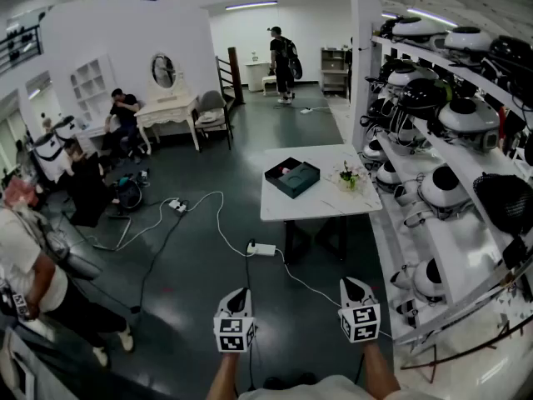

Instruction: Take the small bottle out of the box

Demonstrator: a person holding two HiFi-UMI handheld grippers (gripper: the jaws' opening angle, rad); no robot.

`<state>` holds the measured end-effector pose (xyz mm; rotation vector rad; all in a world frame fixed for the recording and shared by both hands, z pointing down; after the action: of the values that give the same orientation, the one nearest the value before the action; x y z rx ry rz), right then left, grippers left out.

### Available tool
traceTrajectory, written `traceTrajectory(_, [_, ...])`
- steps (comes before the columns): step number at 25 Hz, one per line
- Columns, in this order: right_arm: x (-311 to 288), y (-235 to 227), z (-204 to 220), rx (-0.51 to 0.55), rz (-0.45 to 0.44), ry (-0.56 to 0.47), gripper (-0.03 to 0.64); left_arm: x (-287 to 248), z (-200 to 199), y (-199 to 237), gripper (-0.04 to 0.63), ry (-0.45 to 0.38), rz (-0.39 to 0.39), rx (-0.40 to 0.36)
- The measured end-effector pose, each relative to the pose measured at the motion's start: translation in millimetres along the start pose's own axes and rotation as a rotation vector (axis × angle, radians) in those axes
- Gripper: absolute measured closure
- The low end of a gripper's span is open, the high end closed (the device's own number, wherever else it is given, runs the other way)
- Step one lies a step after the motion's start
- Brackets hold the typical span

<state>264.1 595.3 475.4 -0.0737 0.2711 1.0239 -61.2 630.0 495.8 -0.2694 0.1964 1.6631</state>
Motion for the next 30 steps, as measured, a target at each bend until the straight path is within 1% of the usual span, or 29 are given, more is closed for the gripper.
traceTrajectory(8, [3, -16, 4, 0.002, -0.013, 0.009, 0.597, -9, -5, -18, 0.577, -0.001, -0.003, -0.002])
traceTrajectory(20, [3, -49, 15, 0.031, -0.088, 0.02, 0.597, -25, -7, -56, 0.577, 0.007, -0.029, 0.008])
traceTrajectory(30, [-18, -71, 21, 0.017, -0.084, 0.03, 0.597, -55, -10, -67, 0.577, 0.017, -0.013, -0.003])
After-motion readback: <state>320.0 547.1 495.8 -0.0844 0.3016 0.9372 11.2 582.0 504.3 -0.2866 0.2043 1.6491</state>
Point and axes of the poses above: the fingertips, and each gripper's own axes: x backward along the fingers, y to its left, z out of its underside, the point moved 9 cm from there along x, backward along the fingers, and after that the axes turned 7 degrees about -z, right-handed, at the moved point
